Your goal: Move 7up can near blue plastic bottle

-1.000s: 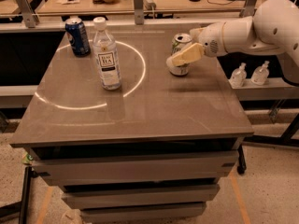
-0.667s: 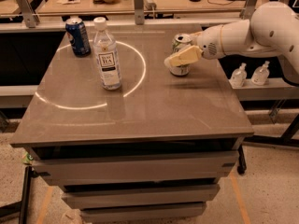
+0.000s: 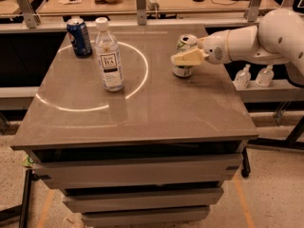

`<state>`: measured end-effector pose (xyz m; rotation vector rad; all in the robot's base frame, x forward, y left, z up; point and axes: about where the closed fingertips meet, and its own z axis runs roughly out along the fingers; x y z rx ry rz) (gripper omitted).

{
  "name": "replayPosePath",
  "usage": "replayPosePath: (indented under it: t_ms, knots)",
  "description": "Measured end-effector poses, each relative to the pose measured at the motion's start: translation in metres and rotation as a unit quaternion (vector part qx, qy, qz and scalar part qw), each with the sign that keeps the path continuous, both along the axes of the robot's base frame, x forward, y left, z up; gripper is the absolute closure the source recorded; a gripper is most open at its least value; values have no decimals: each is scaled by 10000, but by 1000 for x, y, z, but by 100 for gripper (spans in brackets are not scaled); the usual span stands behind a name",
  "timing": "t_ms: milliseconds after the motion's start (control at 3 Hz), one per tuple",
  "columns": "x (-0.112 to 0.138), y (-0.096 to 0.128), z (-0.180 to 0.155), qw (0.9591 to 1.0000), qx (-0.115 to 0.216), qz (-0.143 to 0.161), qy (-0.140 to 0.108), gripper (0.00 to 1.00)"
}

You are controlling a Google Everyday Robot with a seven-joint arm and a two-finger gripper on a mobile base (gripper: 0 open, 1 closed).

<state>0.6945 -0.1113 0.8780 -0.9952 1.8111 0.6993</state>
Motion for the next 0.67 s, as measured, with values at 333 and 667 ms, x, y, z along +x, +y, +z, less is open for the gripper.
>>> replayPosePath:
  t_ms: [333, 667]
  knots:
    - [-5, 11, 26, 9984, 311, 346, -309, 88]
    - [-16, 32, 72, 9914, 495, 920, -790, 100]
